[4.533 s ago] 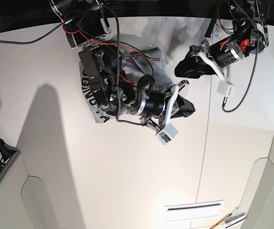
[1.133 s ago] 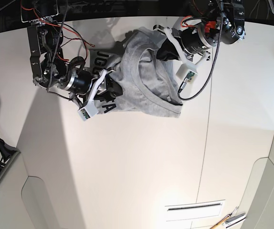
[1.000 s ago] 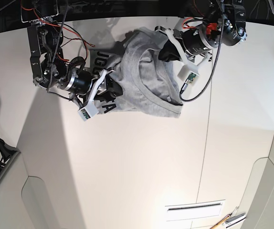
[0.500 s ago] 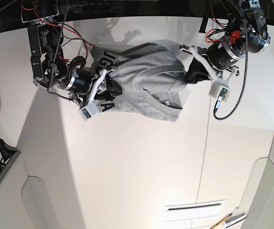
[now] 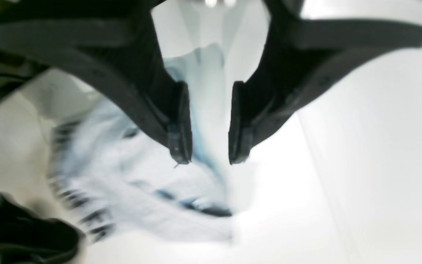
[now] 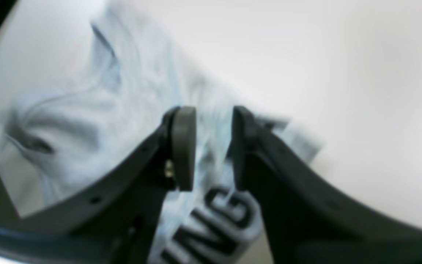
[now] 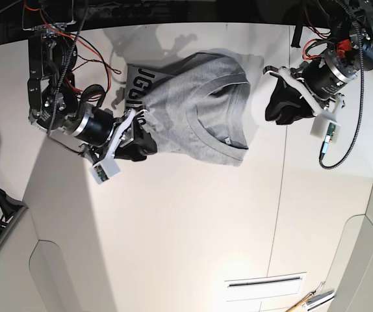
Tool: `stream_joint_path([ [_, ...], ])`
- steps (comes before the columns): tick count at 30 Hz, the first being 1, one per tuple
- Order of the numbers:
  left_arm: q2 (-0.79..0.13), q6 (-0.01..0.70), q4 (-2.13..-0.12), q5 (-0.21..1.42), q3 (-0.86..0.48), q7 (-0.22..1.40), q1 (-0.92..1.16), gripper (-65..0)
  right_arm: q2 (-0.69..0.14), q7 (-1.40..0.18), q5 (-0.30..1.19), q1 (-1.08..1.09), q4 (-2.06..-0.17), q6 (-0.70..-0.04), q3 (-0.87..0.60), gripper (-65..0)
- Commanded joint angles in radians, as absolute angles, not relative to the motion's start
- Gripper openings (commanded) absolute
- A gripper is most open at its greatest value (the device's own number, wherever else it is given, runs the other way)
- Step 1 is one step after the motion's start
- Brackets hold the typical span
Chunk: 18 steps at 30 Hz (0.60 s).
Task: Fold the T-shirt properly
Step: 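Pull the bundle edges outward with both grippers to square it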
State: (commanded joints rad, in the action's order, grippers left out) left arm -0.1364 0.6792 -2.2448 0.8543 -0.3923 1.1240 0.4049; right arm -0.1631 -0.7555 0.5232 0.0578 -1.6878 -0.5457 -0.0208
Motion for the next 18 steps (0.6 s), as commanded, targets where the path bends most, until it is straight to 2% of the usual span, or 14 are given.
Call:
stream_joint_path([
  [2, -0.136, 0.698, -2.245, 0.946, -0.382, 1.145, 0.443, -55.1, -0.163, -0.745, 0.517, 0.096, -1.687, -0.546, -0.042, -64.3],
  [4, -0.136, 0.698, -2.245, 0.96, -0.343, 1.141, 0.488, -61.8, -0.163, -0.719, 0.477, 0.128, -1.685, -0.546, -0.047, -65.0],
  [5, -0.134, 0.698, -2.244, 0.95, -0.314, 1.141, 0.506, -63.0, -0.163, -0.706, 0.455, 0.142, -1.679, -0.546, -0.047, -65.0],
  [9, -0.128, 0.698, -2.211, 0.804, -0.147, 1.118, 0.524, -63.5, -0.163, -0.681, 0.445, 0.227, -1.551, -0.547, -0.043, -65.0],
  [12, -0.128, 0.698, -2.123, 0.684, -0.035, 1.016, 0.52, -63.5, -0.163, -0.653, 0.445, 0.297, -1.39, -0.569, -0.039, -65.0],
  [14, -0.128, 0.692, -2.048, 0.618, -0.002, 0.957, 0.5, -63.5, -0.157, -0.651, 0.444, 0.334, -1.295, -0.585, -0.022, -65.0],
  [18, -0.128, 0.669, -1.919, 0.583, 0.001, 0.96, 0.43, -63.5, -0.152, -0.652, 0.441, 0.354, -1.172, -0.591, 0.073, -65.0],
])
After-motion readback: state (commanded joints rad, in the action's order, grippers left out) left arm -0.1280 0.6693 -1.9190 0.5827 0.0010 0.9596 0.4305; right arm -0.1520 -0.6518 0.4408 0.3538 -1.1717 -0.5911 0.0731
